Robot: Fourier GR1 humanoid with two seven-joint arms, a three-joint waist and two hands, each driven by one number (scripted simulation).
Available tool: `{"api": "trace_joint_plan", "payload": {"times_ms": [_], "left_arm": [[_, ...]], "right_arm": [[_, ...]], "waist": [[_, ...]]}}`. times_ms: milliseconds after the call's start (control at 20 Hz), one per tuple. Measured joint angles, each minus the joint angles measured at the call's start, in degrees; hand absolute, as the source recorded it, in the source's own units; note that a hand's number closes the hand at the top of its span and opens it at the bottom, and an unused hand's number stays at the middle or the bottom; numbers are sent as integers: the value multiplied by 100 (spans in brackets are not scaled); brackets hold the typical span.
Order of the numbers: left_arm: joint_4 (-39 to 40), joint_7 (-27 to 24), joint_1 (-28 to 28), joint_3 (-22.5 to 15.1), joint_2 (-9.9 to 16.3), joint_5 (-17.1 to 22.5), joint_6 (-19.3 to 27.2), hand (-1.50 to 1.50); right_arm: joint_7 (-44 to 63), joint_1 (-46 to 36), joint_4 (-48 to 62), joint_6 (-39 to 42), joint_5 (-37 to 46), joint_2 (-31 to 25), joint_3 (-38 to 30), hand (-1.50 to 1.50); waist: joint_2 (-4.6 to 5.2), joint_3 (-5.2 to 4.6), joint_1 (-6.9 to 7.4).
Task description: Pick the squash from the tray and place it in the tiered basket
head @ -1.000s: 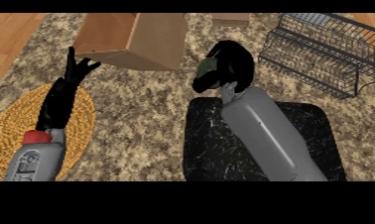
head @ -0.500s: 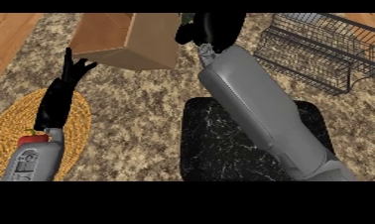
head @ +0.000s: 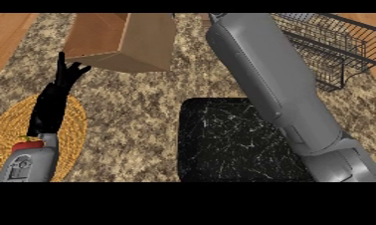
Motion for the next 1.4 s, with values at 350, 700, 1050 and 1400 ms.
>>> {"api": "trace_joint_plan", "payload": {"times_ms": [350,700,1050,1400], "left_arm": [[-31,70,-39,20,-13,-4,-35,0],[37,60,-119,136,76,30,-82,0],[3,-30,23,84,-28,-58,-8,0],[-218,57,174,154,33,17,-136,0]], "right_arm": [[-502,-189,492,130,-129,-379,-468,150],[-698,-122,1215,467,356,-985,-317,150],[-949,135,1398,724,610,-1558,-312,150],[-1825,534,1275,922,239,-1948,-652,150]], "waist": [[5,2,-25],[17,1,-34],[0,4,-65],[-5,5,-66]]}}
